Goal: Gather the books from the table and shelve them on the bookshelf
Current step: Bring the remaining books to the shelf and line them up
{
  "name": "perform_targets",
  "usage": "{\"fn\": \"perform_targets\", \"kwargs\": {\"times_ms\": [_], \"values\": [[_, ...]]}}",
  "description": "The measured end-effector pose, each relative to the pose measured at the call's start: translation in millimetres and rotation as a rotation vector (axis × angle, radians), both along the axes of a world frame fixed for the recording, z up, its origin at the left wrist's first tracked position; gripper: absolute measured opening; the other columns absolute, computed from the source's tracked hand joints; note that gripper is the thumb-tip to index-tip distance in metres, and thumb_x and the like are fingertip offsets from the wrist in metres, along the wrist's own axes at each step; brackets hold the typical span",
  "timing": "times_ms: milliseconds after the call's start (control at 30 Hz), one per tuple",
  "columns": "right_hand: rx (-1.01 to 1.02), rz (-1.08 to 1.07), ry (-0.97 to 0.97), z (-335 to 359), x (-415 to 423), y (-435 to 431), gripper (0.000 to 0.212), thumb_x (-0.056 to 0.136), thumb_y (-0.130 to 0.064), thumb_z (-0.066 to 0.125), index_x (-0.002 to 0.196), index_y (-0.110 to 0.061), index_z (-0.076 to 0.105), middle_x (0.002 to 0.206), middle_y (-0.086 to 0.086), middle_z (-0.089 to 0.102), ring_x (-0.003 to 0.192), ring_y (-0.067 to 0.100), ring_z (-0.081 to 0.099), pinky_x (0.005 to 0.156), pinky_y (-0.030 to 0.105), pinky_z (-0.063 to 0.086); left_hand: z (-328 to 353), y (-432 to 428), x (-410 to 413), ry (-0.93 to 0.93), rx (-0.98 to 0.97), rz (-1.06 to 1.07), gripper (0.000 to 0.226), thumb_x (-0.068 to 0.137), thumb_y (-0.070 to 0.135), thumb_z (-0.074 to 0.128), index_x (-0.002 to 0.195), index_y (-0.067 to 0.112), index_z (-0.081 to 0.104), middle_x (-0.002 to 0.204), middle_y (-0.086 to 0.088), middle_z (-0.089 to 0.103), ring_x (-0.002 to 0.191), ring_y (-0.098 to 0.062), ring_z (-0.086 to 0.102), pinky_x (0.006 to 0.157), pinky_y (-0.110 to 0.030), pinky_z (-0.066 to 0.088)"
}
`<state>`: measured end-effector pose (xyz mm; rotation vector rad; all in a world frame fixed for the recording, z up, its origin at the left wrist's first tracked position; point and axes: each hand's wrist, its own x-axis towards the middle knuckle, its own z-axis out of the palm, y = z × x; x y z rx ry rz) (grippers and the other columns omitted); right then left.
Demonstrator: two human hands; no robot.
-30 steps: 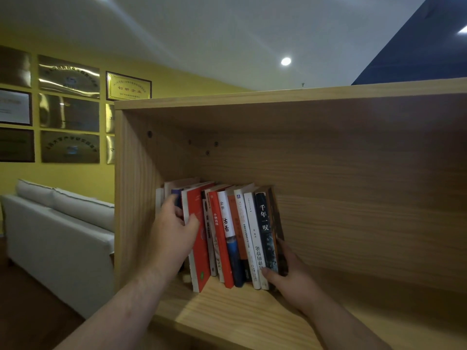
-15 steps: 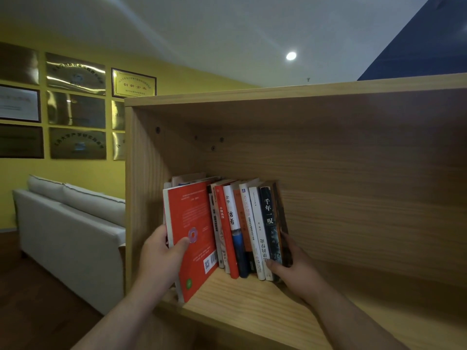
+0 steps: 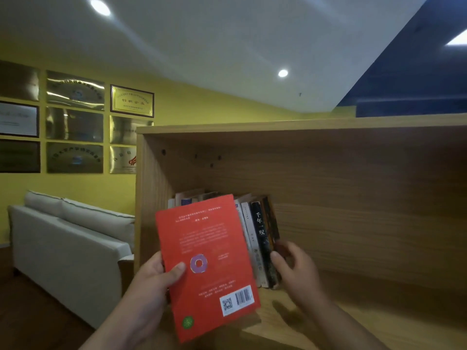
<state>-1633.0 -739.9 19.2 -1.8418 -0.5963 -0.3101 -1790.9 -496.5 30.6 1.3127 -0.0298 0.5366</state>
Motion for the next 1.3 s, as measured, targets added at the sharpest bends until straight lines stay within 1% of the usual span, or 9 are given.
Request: {"fn": "perform_targets", "kwargs": {"times_ms": [100,200,300,433,667,800,967,1067,1300], "values": [[0.056,0.412,0.285,15.0,-31.3,-8.1,0.048,0.084,-0.052,0.074,0.126,-0.031,0.063,0.116,-0.006,0.077,0.106,0.016,0.075,0.086,0.034,0.061,4.2,-30.2,13.0,0.067,0.016,-0.156,0.039,0.081,0.021,0.069,0.119,0.021,0.065,0.110,-0.013,0.076,0.097,-0.032,0.075,0.067,-0.037,0.061],[0.147,0.472,0.426,20.1,-40.4,-26.7,0.054,0.079,-0.034,0.083,0.127,-0.017,0.064,0.118,0.012,0.076,0.109,0.034,0.074,0.100,0.054,0.055,8.9,-59.9,37.0,0.070,0.094,-0.162,0.031,0.087,0.024,0.069,0.118,0.022,0.065,0.111,-0.008,0.076,0.100,-0.029,0.074,0.078,-0.045,0.062],[0.275,0.307,0.413,24.7,-35.8,-52.4,0.049,0.081,-0.026,0.084,0.123,-0.013,0.064,0.110,0.015,0.079,0.100,0.036,0.077,0.088,0.051,0.061,2.3,-70.3,64.6,0.137,0.620,0.101,0.016,0.094,0.041,0.064,0.106,0.031,0.068,0.105,0.010,0.076,0.096,-0.009,0.072,0.086,-0.037,0.060],[0.408,0.051,0.341,29.6,-23.2,-83.4,0.023,0.091,-0.012,0.072,0.112,-0.013,0.065,0.090,0.012,0.081,0.079,0.034,0.079,0.064,0.043,0.063,-25.1,-57.8,81.8,0.320,1.332,0.158,0.047,0.077,0.063,0.057,0.116,0.038,0.065,0.110,0.029,0.053,0.111,0.001,0.051,0.096,-0.024,0.045],[0.377,-0.148,0.219,15.3,-10.2,-52.9,0.015,0.104,-0.015,0.056,0.105,-0.029,0.062,0.094,0.003,0.075,0.086,0.026,0.074,0.075,0.040,0.060,-39.6,-51.1,89.8,0.312,1.397,0.123,0.065,0.076,0.070,0.047,0.129,0.036,0.061,0.123,0.024,0.058,0.111,0.000,0.048,0.099,-0.026,0.042],[0.289,-0.037,0.276,-0.3,-4.3,-11.9,0.018,0.105,-0.014,0.053,0.114,-0.025,0.064,0.096,-0.001,0.076,0.088,0.014,0.074,0.062,0.018,0.055,-41.4,-50.2,91.0,0.308,1.353,0.127,0.067,0.074,0.070,0.048,0.130,0.036,0.060,0.124,0.023,0.056,0.110,0.001,0.050,0.097,-0.024,0.043],[-0.040,0.206,0.311,-10.4,5.7,-0.9,0.063,0.089,-0.048,0.069,0.146,-0.046,0.042,0.129,-0.009,0.068,0.118,0.012,0.065,0.097,0.038,0.057,-42.6,-50.4,94.8,0.290,1.342,0.153,0.068,0.070,0.073,0.048,0.126,0.037,0.062,0.120,0.025,0.056,0.107,0.003,0.050,0.092,-0.021,0.043],[-0.079,0.308,0.411,-7.9,13.3,-11.5,0.082,0.080,-0.064,0.072,0.148,-0.063,0.025,0.140,-0.007,0.058,0.121,0.019,0.063,0.088,0.038,0.060,-45.8,-48.4,97.3,0.282,1.366,0.142,0.063,0.070,0.073,0.047,0.118,0.036,0.065,0.114,0.025,0.058,0.103,0.004,0.052,0.091,-0.022,0.045],[-0.082,0.213,0.446,-0.1,31.1,-3.4,0.083,0.081,-0.049,0.076,0.142,-0.071,0.023,0.140,-0.005,0.055,0.124,0.030,0.058,0.103,0.060,0.050,-47.9,-47.0,100.1,0.288,1.392,0.120,0.053,0.068,0.076,0.046,0.098,0.038,0.066,0.108,0.018,0.062,0.097,0.000,0.056,0.088,-0.026,0.049]]}}
